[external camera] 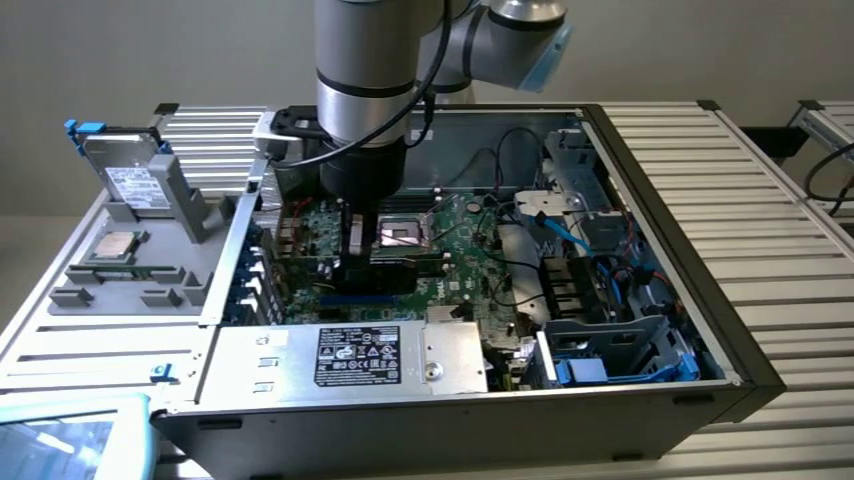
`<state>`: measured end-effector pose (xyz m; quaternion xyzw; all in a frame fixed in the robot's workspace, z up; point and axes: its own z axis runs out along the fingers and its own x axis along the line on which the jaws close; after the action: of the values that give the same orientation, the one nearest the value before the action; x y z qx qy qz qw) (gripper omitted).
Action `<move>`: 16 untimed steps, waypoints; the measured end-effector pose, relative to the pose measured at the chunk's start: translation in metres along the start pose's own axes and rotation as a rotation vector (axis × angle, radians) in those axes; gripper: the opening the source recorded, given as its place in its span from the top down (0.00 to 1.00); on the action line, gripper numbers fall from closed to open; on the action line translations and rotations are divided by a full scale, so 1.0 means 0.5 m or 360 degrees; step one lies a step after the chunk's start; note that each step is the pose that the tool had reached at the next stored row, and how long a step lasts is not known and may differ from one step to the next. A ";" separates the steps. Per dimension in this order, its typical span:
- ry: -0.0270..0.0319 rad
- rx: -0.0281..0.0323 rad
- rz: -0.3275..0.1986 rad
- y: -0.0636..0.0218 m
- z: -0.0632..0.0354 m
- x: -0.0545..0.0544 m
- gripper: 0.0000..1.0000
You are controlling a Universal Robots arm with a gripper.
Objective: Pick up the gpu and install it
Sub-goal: 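Insert the gpu into the slot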
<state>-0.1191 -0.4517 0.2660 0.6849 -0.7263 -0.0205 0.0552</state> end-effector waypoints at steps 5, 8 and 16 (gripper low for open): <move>-0.00017 0.00000 0.0000 0.000 0.001 0.000 0.73; -0.00044 -0.00002 -0.0001 0.000 0.005 0.000 0.73; -0.00065 -0.00009 0.0014 -0.002 0.004 0.000 0.73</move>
<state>-0.1186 -0.4518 0.2639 0.6817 -0.7293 -0.0219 0.0540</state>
